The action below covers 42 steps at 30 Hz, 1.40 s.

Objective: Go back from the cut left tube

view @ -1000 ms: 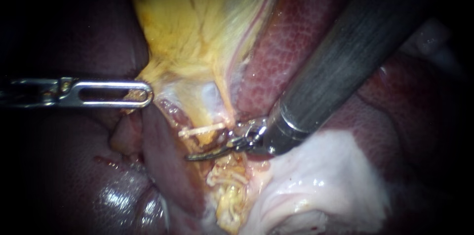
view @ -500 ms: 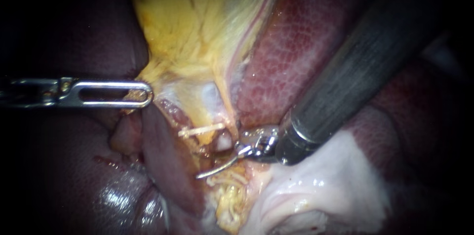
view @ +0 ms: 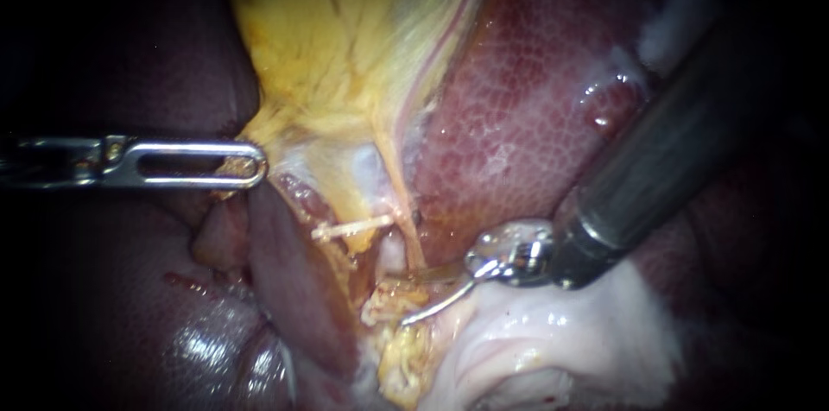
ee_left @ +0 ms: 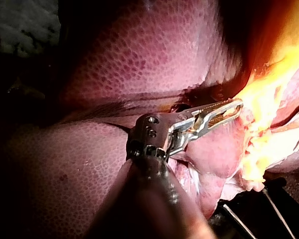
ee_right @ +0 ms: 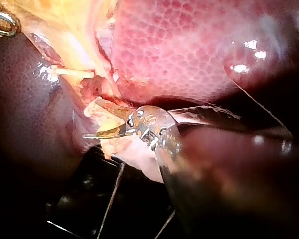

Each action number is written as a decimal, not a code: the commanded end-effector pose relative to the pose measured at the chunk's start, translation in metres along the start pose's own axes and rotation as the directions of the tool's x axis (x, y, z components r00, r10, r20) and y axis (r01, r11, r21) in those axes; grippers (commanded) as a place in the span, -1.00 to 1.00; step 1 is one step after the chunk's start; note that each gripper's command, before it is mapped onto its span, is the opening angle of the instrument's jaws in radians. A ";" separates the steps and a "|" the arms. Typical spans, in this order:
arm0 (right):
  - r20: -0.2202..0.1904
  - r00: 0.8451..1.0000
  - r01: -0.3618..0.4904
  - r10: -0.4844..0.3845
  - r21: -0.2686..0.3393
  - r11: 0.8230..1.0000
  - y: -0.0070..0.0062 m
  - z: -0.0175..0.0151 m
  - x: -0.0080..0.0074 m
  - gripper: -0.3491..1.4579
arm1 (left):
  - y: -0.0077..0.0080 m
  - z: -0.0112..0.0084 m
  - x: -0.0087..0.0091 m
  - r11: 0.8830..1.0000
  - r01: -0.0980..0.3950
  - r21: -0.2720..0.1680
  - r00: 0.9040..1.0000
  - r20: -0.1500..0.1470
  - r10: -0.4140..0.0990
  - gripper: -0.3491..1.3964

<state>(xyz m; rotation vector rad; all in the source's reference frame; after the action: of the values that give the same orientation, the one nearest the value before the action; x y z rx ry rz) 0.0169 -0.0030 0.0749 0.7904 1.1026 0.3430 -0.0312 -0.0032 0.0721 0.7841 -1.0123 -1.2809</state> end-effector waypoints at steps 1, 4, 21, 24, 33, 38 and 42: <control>-0.004 1.000 0.006 -0.006 -0.010 1.000 0.0000 -0.0010 0.0004 0.97 | 0.0000 0.0000 0.0000 1.000 0.000 0.000 1.000 0.000 0.000 -1.00; -0.015 0.999 0.027 -0.028 -0.043 0.999 -0.0002 -0.0043 0.0019 0.97 | 0.0000 0.0000 0.0000 1.000 0.000 0.000 1.000 0.000 0.000 -1.00; -0.021 0.990 0.134 -0.138 -0.134 0.982 -0.0025 -0.0110 0.0070 0.97 | 0.0004 0.0010 0.0005 1.000 -0.004 -0.004 1.000 0.005 0.004 -1.00; -0.021 0.990 0.134 -0.138 -0.134 0.982 -0.0025 -0.0110 0.0070 0.97 | 0.0010 0.0024 0.0015 1.000 -0.010 -0.011 1.000 0.013 0.010 -1.00; -0.020 0.988 0.146 -0.150 -0.134 0.980 -0.0025 -0.0110 0.0070 0.97 | 0.0015 0.0082 0.0038 1.000 -0.025 0.012 1.000 -0.004 0.025 -1.00; -0.020 0.988 0.146 -0.150 -0.134 0.980 -0.0025 -0.0109 0.0070 0.97 | 0.0014 0.0107 0.0043 0.999 -0.036 0.024 0.999 -0.018 0.037 -1.00; -0.020 0.988 0.146 -0.150 -0.134 0.980 -0.0025 -0.0109 0.0070 0.97 | 0.0013 0.0117 0.0045 0.999 -0.039 0.031 0.999 -0.024 0.040 -1.00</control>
<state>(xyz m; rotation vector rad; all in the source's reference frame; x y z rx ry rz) 0.0099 0.0038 0.0661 0.5839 1.1473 0.2993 -0.0415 -0.0067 0.0784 0.7968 -1.0261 -1.2226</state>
